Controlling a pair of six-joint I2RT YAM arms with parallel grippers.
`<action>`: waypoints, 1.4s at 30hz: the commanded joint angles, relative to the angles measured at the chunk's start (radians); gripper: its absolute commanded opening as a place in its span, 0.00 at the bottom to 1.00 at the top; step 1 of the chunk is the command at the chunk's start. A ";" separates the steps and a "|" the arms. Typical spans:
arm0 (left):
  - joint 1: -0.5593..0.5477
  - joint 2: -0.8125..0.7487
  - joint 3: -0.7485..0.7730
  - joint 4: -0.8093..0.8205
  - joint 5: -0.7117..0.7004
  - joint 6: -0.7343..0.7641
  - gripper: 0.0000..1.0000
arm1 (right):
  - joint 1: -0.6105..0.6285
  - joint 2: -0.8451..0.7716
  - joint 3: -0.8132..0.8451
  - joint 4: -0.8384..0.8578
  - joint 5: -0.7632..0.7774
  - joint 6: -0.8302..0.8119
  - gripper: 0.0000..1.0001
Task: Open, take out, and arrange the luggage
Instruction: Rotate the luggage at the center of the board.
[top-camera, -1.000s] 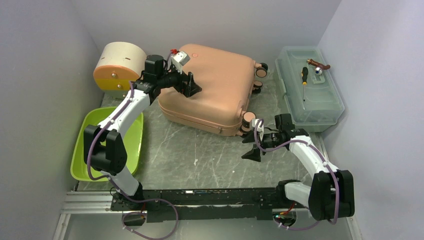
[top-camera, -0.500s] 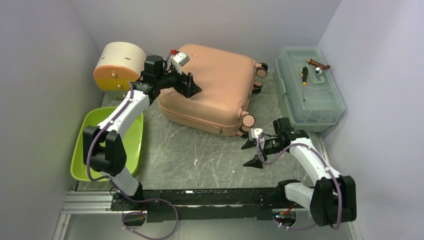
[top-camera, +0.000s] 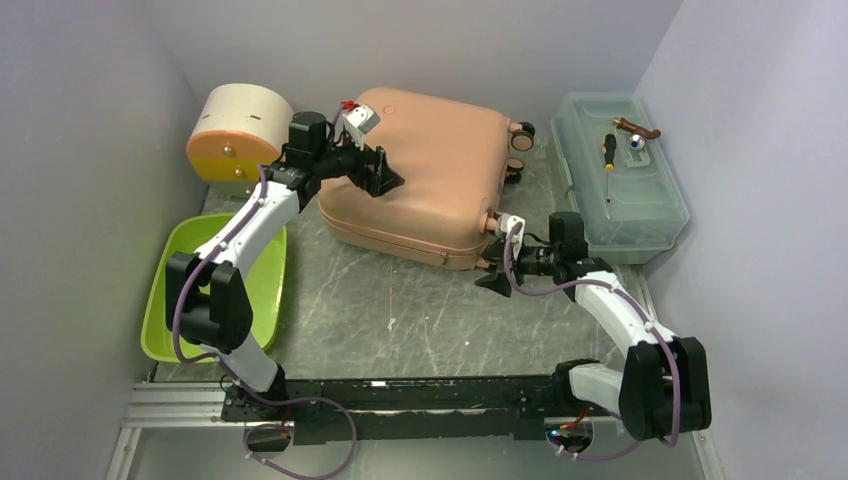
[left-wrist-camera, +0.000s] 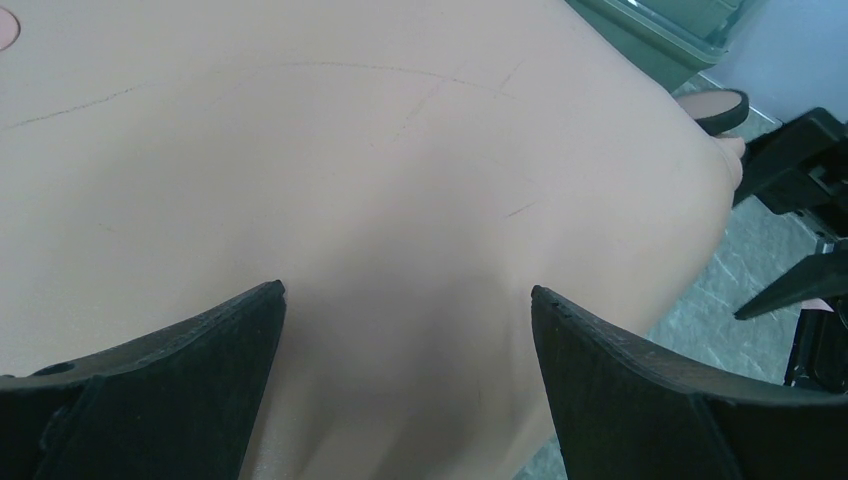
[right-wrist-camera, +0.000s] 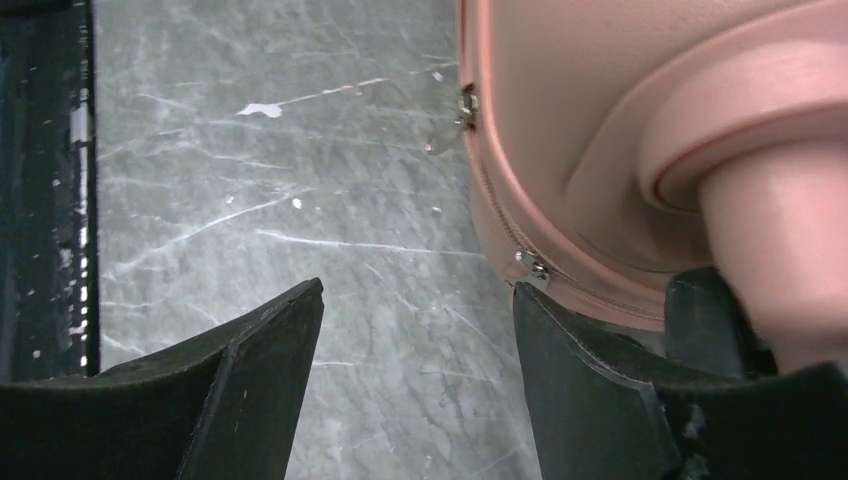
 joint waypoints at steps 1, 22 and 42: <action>0.000 -0.024 -0.020 -0.058 0.022 -0.031 1.00 | -0.051 0.066 0.100 0.198 0.082 0.088 0.72; 0.000 0.021 0.097 -0.125 0.071 -0.015 0.99 | -0.135 0.101 -0.155 0.583 0.081 0.004 0.67; -0.001 0.041 0.119 -0.137 0.097 -0.013 0.99 | -0.126 0.256 -0.108 0.868 -0.017 0.190 0.58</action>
